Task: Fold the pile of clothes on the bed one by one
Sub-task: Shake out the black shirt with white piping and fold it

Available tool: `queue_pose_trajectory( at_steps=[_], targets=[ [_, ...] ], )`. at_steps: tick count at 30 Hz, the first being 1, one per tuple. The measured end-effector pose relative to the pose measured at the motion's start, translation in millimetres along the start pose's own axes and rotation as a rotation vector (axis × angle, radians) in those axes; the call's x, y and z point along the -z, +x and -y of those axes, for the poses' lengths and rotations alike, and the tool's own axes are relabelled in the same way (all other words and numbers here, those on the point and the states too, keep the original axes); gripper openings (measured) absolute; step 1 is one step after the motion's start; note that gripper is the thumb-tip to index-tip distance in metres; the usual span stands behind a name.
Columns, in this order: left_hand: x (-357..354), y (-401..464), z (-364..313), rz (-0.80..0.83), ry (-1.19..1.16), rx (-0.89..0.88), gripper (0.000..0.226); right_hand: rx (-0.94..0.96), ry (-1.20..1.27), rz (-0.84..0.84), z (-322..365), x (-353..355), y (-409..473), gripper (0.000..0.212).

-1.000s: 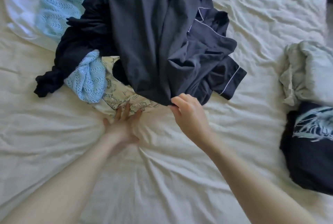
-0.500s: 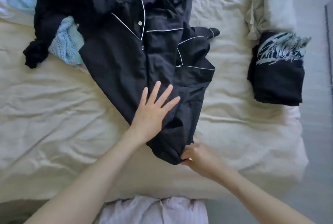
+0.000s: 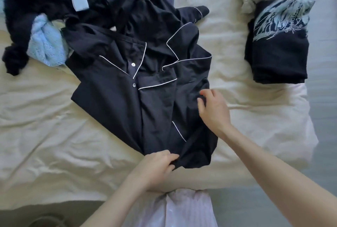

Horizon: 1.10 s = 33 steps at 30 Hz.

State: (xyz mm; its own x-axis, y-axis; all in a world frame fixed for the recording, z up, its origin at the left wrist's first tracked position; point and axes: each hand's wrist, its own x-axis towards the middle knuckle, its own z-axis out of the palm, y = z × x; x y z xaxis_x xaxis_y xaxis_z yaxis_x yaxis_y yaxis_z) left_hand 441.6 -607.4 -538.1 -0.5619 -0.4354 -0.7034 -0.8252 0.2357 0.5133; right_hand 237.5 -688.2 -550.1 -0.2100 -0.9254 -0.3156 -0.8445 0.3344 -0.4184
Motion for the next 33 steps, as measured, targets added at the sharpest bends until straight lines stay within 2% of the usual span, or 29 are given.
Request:
queue_pose_trajectory(
  at_steps=[1, 3, 4, 5, 8, 10, 11, 13, 16, 18, 20, 22, 24, 27, 29, 33],
  targets=[
    [7, 1, 5, -0.076, -0.023, -0.031, 0.033, 0.094, -0.05, 0.008, 10, -5, 16, 0.033],
    [25, 10, 19, -0.298, 0.105, -0.13, 0.035, 0.231, -0.198, 0.074, 26, -15, 49, 0.051],
    [35, 16, 25, -0.369, 0.193, -0.138, 0.039, 0.268, -0.262, 0.105, 33, -20, 65, 0.058],
    [46, 24, 32, -0.369, 0.272, -0.105, 0.047, 0.283, -0.307, 0.137, 37, -25, 78, 0.065],
    [73, 45, 52, -0.118, 0.329, 0.129, 0.064, 0.174, -0.383, 0.228, 44, -33, 97, 0.068],
    [85, 54, 57, 0.054, 0.269, 0.325, 0.057, 0.13, -0.382, 0.239, 43, -30, 90, 0.042],
    [89, 56, 55, 0.063, 0.234, 0.379, 0.05, 0.147, -0.373, 0.248, 39, -27, 80, 0.027],
    [95, 58, 49, -0.075, 0.173, 0.407, 0.039, 0.2, -0.336, 0.271, 21, -21, 51, 0.019],
    [109, 68, 37, -0.447, 0.059, 0.353, 0.033, 0.229, -0.261, 0.317, -11, -11, 2, 0.028],
    [125, 88, 29, -0.627, 0.077, 0.234, 0.031, 0.13, -0.139, 0.418, -25, -10, -15, 0.041],
    [143, 116, 18, -0.689, 0.108, 0.108, 0.032, -0.114, 0.09, 0.448, -29, -11, -15, 0.039],
    [157, 148, 7, -0.679, 0.164, 0.036, 0.04, -0.46, 0.418, 0.326, -24, -11, -4, 0.026],
    [170, 182, -1, -0.607, 0.325, 0.012, 0.053, -0.68, 0.554, 0.167, -17, -15, 14, 0.04],
    [189, 222, -8, -0.544, 0.463, -0.005, 0.07, -0.682, 0.374, 0.19, -7, -24, 30, 0.052],
    [199, 234, -8, -0.581, 0.423, -0.008, 0.073, -0.642, 0.25, 0.212, -9, -29, 33, 0.042],
    [212, 229, 1, -0.679, 0.269, -0.026, 0.046, -0.633, 0.183, 0.228, -27, -24, 30, 0.023]
  ],
)
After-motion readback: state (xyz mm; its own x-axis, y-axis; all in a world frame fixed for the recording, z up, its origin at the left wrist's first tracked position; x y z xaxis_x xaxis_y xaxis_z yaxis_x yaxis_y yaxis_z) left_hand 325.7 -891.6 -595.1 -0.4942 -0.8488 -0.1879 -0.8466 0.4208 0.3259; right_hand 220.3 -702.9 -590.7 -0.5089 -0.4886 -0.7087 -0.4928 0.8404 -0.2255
